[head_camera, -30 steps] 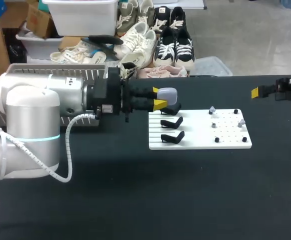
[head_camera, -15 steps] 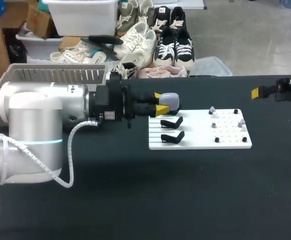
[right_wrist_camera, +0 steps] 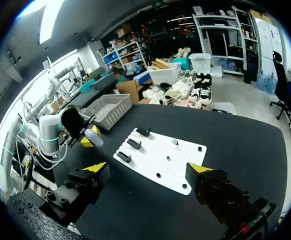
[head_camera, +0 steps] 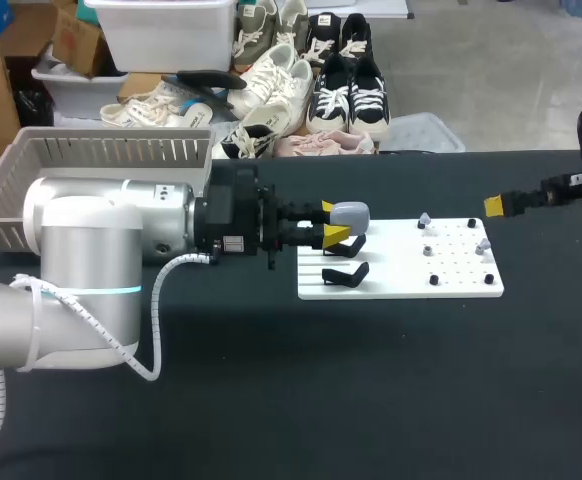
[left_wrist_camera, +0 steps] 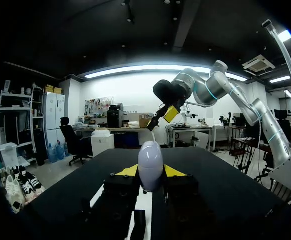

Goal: Pick up each earbud case from the left stands, insert the matching earbuds, close the lid, and place the case in the box.

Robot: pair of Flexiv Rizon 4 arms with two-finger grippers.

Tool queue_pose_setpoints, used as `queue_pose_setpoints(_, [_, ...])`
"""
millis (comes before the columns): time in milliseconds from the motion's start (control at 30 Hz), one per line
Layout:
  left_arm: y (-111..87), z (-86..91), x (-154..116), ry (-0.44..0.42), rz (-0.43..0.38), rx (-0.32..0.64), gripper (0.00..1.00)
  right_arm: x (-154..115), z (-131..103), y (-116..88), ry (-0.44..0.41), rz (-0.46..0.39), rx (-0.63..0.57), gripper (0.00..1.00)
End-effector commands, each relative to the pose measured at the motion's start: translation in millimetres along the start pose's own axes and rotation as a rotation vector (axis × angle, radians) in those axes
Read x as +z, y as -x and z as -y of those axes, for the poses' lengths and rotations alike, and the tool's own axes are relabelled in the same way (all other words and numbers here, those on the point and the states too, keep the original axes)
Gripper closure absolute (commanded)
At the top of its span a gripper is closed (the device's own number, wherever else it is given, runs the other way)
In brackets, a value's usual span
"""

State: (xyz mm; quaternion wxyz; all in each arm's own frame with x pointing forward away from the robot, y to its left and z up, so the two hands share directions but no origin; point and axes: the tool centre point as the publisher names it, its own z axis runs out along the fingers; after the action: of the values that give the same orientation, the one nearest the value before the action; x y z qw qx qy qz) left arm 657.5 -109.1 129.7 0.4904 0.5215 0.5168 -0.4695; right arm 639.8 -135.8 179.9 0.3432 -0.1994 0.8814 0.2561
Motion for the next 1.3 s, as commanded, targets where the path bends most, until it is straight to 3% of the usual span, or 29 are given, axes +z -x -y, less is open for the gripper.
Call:
queue_pose_setpoints(33, [-6.8,-0.6,3.5,-0.004,0.009,0.000,1.00,-10.4,-28.5,-4.3,0.012,-0.001,-0.011,0.00])
queue_pose_setpoints(400, [-12.7,-1.6,6.8,-0.020,0.002,0.023,1.00,8.6,-73.3,-11.8,0.048,-0.080,-0.097,0.00])
queue_pose_setpoints(600, [-15.9,-2.0,8.7,-0.030,-0.035,0.055,1.00,22.1,-82.9,-14.1,0.037,-0.112,-0.138,0.00])
queue_pose_setpoints(1300, [-19.2,-3.5,8.5,-0.035,-0.035,0.053,1.00,74.0,-93.4,-5.1,0.008,-0.195,-0.157,0.00])
